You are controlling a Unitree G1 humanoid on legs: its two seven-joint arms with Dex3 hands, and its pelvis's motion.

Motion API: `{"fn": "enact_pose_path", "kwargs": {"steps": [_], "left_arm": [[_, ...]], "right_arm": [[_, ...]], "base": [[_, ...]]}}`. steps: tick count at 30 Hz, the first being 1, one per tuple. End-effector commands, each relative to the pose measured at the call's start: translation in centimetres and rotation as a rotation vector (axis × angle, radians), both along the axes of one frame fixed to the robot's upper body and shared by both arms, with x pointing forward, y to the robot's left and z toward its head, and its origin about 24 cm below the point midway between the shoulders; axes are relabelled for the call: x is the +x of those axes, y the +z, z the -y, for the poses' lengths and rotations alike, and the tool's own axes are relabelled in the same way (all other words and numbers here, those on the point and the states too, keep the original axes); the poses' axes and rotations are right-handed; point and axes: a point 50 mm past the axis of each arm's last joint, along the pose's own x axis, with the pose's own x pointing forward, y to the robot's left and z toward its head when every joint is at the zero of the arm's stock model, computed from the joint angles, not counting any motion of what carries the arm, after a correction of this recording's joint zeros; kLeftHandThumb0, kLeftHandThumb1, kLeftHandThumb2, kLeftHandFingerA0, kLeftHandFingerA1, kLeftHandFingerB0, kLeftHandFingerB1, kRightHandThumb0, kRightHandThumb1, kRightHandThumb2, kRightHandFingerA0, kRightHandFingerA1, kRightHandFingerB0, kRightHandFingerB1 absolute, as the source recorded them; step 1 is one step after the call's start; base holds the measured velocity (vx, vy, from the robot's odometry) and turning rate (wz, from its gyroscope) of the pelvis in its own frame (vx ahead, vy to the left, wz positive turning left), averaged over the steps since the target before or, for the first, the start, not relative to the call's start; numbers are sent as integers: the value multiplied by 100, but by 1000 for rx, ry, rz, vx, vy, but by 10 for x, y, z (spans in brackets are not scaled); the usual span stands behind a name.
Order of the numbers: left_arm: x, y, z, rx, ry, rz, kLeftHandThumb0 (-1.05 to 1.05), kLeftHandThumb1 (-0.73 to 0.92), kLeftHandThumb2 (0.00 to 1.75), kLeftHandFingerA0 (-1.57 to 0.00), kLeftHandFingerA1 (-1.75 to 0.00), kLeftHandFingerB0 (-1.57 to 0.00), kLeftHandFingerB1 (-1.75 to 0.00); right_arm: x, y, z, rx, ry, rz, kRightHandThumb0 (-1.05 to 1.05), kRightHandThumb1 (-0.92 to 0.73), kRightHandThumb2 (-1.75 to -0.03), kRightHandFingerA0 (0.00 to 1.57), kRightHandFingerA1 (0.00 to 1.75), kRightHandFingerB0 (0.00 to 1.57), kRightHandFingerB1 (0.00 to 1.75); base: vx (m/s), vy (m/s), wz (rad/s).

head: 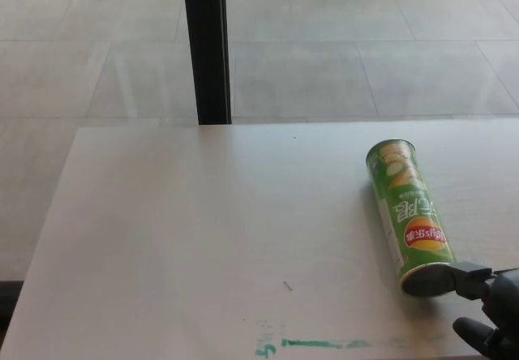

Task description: Use the right hand as a fist to push the chips tray inside its container kept in the middle of the desk

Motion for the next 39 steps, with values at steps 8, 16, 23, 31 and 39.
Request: {"fn": "enact_pose_path", "kwargs": {"steps": [8, 16, 23, 31, 39], "left_arm": [[-4, 2, -2, 2, -13, -15, -71, 75, 111, -44, -65, -31, -56], [-7, -1, 0, -8, 22, -9, -73, 92, 70, -49, -62, -43, -50], [-10, -3, 1, -9, 38, 3, -72, 92, 70, -49, -64, -37, -48], [-11, -5, 3, -17, 38, -5, -71, 92, 71, -50, -64, -40, -50], [-15, -6, 3, -14, 38, -8, -72, 92, 70, -49, -60, -38, -47]], "right_arm": [[-21, 58, 20, 198, 111, -326, -52, -67, -103, 77, 87, 48, 62], [-12, 104, 82, 551, -134, 28, -44, -58, -99, 79, 96, 46, 60], [-22, 99, 133, 771, -354, 262, -48, -71, -61, 82, 100, 51, 47], [-37, 72, 170, 1069, -565, 507, -57, -66, -60, 95, 95, 64, 46], [-63, 11, 208, 1233, -950, 675, -57, -70, -61, 78, 112, 57, 46]], "base": [[0, 0, 0], [0, 0, 0], [0, 0, 0], [0, 0, 0], [0, 0, 0]]}}
